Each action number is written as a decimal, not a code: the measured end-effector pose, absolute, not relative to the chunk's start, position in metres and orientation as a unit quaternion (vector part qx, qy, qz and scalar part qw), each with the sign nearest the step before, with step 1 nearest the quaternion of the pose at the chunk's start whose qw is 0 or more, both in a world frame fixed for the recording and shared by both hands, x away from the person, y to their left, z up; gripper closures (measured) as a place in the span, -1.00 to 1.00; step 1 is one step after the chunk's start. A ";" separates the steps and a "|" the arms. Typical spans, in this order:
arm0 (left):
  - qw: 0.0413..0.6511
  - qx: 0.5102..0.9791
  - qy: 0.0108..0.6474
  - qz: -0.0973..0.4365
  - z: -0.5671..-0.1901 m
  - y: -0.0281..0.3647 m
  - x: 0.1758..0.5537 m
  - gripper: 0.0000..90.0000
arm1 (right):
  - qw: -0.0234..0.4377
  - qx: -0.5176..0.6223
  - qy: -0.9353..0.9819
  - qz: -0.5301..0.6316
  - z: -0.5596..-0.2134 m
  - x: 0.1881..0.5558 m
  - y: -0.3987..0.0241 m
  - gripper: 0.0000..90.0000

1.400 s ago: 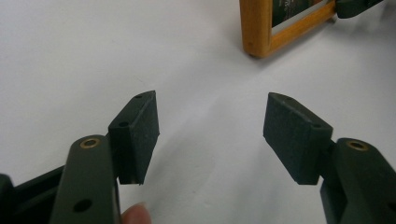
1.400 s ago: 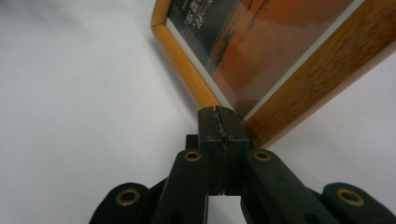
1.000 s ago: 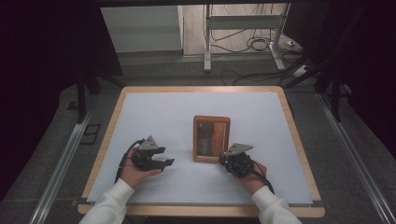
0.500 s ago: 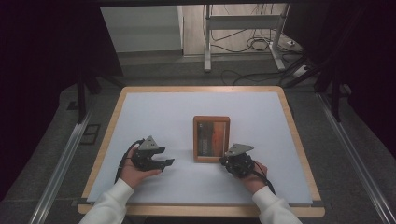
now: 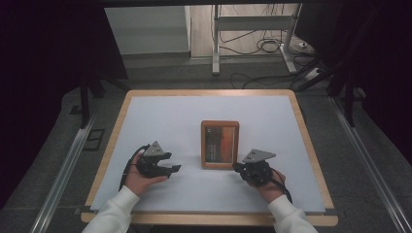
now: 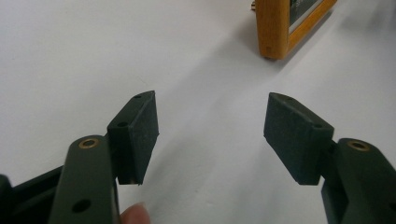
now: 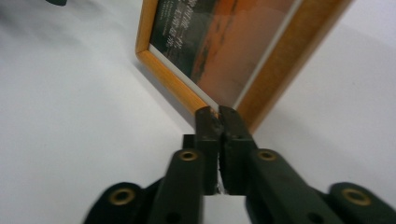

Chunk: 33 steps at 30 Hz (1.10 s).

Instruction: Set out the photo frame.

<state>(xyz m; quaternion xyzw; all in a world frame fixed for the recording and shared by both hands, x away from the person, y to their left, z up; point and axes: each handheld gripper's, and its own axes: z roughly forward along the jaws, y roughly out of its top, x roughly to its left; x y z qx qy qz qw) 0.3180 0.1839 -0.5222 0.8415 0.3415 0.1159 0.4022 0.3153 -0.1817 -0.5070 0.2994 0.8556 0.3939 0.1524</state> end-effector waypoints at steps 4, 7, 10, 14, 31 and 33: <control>0.401 0.843 0.338 0.116 -0.522 0.182 0.317 -0.23 | 0.149 0.312 0.837 0.424 -0.505 0.312 -0.198 0.29; 0.402 0.843 0.338 0.116 -0.522 0.182 0.316 -0.23 | 0.163 0.332 0.822 0.433 -0.504 0.309 -0.208 -0.08; 0.404 0.842 0.339 0.117 -0.521 0.182 0.315 -0.23 | 0.172 0.349 0.811 0.438 -0.503 0.309 -0.217 -0.23; 0.406 0.841 0.339 0.117 -0.521 0.182 0.310 -0.23 | 0.187 0.366 0.800 0.437 -0.501 0.306 -0.229 -0.37; 0.404 0.840 0.340 0.120 -0.523 0.186 0.301 -0.25 | 0.227 0.419 0.782 0.401 -0.515 0.290 -0.289 -0.46; 0.404 0.841 0.340 0.119 -0.524 0.186 0.301 -0.25 | 0.228 0.411 0.791 0.392 -0.517 0.290 -0.286 -0.47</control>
